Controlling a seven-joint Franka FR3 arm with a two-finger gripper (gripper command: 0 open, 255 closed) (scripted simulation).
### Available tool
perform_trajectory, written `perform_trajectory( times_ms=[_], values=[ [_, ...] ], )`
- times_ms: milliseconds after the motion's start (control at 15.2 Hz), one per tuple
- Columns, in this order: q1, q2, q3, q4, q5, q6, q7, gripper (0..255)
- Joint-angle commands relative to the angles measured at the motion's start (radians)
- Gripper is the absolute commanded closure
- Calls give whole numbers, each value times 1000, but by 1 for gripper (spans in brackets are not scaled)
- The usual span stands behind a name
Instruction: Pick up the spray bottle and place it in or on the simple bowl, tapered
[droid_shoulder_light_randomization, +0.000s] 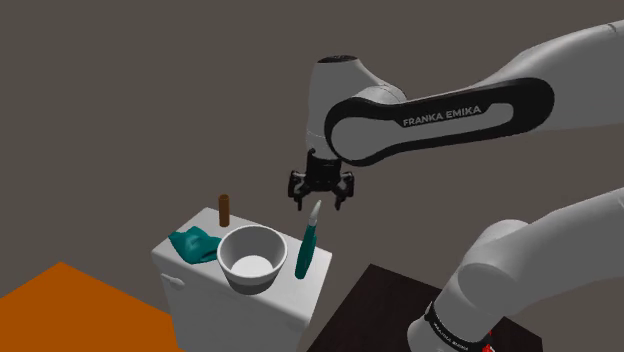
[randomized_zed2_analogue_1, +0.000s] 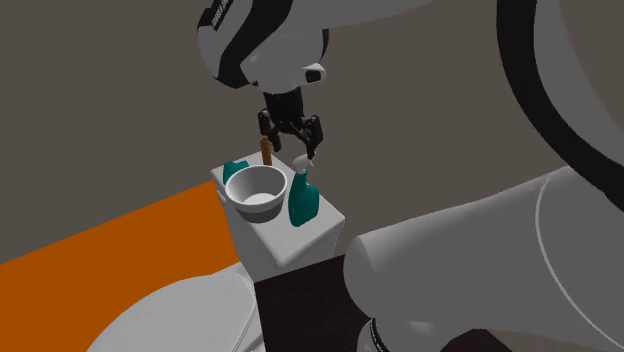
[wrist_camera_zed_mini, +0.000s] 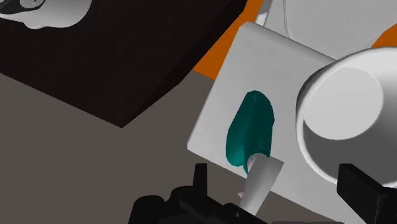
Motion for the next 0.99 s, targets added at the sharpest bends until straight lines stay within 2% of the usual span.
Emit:
perform_trajectory(
  times_ms=[0, 528, 924],
  values=[
    [-36, 67, 52, -4, -3, 60, 133, 0],
    [-46, 117, 71, -73, -12, 177, 146, 0],
    [-46, 117, 71, -73, -12, 177, 146, 0]
  ],
)
